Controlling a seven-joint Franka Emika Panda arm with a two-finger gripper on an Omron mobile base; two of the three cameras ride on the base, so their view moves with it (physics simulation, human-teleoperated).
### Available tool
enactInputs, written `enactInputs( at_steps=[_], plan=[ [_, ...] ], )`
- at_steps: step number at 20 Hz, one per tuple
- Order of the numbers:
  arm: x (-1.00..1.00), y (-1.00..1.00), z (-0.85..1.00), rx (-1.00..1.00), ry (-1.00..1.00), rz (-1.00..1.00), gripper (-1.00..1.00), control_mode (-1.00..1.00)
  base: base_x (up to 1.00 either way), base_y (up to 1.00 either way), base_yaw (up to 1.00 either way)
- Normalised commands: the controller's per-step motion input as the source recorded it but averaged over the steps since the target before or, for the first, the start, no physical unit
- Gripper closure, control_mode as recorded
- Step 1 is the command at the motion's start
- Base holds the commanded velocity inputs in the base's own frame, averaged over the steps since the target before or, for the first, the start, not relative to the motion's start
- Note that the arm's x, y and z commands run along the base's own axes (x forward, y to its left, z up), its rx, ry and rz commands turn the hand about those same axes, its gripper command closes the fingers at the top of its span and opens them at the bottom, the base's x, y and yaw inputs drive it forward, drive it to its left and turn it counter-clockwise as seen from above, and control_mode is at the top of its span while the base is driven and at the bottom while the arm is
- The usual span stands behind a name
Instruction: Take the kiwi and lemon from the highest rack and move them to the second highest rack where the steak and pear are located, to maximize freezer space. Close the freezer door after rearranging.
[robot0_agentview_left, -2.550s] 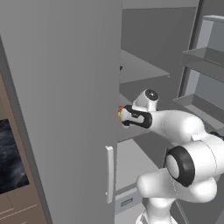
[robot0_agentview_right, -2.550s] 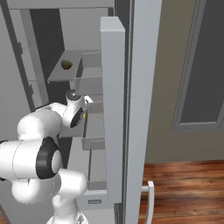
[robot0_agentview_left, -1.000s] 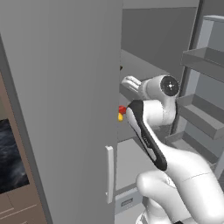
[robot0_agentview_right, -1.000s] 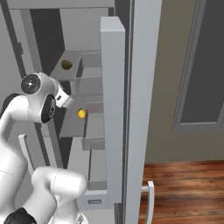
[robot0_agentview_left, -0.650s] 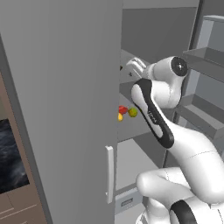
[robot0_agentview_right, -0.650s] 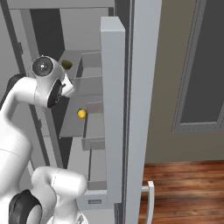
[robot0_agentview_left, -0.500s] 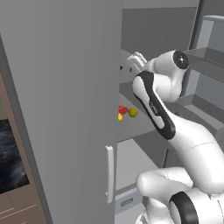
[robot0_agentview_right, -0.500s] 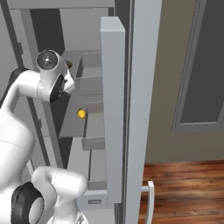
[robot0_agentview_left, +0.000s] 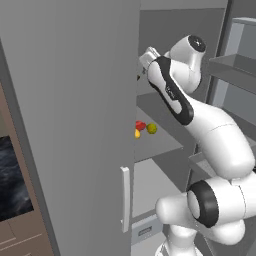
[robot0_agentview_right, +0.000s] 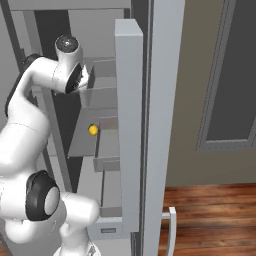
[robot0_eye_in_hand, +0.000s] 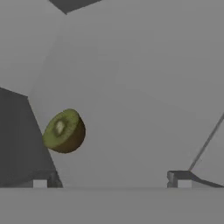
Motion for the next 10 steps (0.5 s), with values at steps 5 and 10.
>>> enactInputs(
  at_steps=[5,10],
  plan=[
    [0.4,0.18,-0.01,0.11,0.01,0.05,-1.0,-1.0,0.0,0.0,0.0],
    [0.43,0.26,-0.04,0.09,0.0,0.01,-1.0,-1.0,0.0,0.0,0.0]
  ],
)
